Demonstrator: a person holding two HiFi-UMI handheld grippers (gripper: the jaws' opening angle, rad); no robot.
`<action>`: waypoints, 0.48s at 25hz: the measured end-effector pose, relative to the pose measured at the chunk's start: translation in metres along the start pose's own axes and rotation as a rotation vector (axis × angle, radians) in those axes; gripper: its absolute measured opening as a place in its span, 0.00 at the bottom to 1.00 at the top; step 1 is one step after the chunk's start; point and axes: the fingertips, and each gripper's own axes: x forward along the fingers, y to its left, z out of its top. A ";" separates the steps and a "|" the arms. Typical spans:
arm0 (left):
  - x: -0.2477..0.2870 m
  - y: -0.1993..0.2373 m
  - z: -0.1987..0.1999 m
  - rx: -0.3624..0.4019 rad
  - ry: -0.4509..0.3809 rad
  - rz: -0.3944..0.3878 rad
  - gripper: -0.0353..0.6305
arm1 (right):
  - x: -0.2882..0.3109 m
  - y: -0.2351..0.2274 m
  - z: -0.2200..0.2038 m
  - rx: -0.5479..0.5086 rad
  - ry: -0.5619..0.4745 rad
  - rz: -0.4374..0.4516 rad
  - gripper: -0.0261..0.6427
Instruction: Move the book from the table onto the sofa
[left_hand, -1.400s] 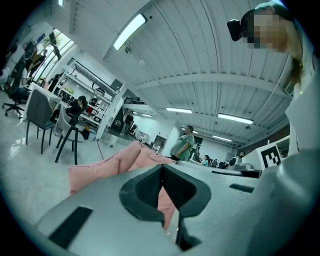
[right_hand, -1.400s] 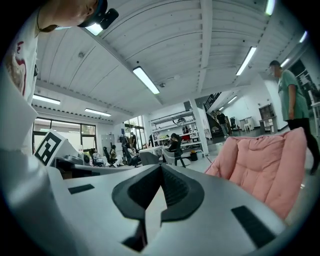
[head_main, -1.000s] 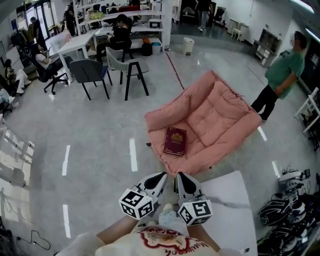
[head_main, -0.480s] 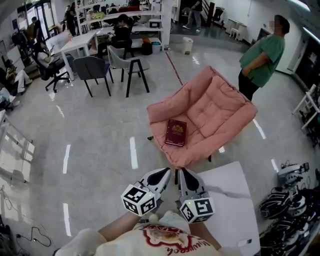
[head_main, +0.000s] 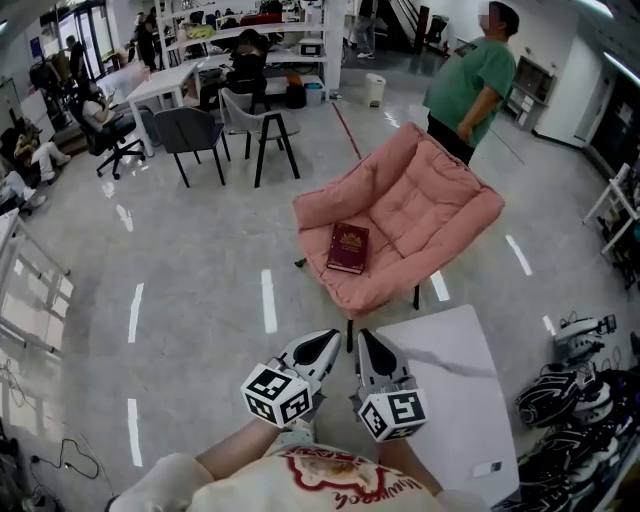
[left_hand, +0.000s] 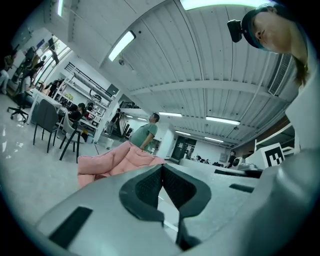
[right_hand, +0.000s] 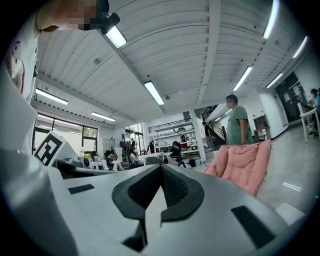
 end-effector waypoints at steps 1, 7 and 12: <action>-0.006 -0.011 -0.007 -0.004 0.000 0.005 0.06 | -0.016 0.001 -0.001 0.001 0.003 0.001 0.04; -0.045 -0.086 -0.043 -0.025 -0.009 0.028 0.06 | -0.111 0.013 -0.008 -0.001 0.018 0.015 0.04; -0.081 -0.143 -0.065 -0.017 -0.018 0.051 0.06 | -0.177 0.029 -0.012 0.016 0.024 0.032 0.04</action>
